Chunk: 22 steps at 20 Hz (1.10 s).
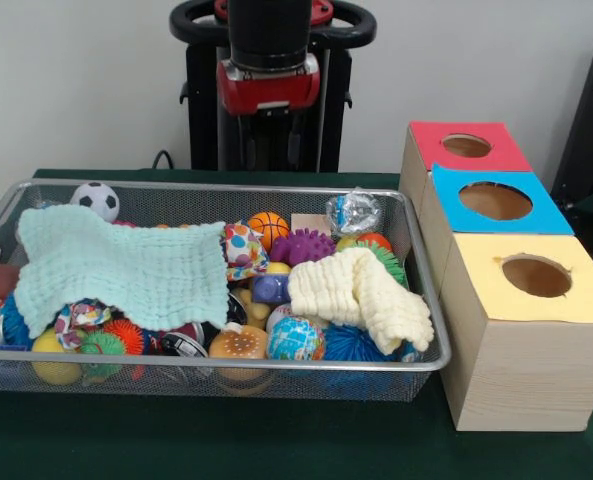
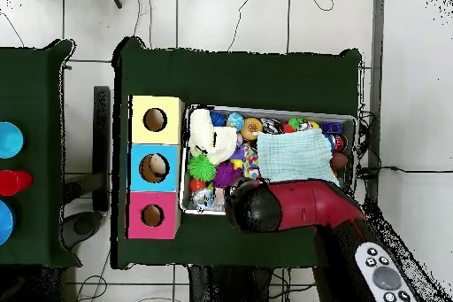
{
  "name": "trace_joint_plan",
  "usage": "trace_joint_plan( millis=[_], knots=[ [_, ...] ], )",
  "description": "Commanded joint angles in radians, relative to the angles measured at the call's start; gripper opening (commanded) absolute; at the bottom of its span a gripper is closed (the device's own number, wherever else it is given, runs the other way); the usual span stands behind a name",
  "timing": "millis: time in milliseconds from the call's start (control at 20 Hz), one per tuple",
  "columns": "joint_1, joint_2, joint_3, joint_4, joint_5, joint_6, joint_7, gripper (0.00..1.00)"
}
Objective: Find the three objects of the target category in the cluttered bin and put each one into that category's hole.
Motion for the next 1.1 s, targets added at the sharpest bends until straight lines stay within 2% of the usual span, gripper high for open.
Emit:
trace_joint_plan(
  millis=[50,250,500,750,1100],
  knots=[
    [-0.011,0.135,0.056,-0.166,-0.107,-0.032,-0.103,1.00],
    [-0.012,0.150,0.053,-0.187,-0.134,-0.043,-0.089,1.00],
    [-0.036,0.110,0.059,-0.148,-0.141,-0.050,-0.087,1.00],
    [-0.051,0.108,0.061,-0.154,-0.153,-0.041,-0.092,1.00],
    [-0.074,0.156,0.056,-0.160,-0.204,-0.096,-0.081,1.00]
  ],
)
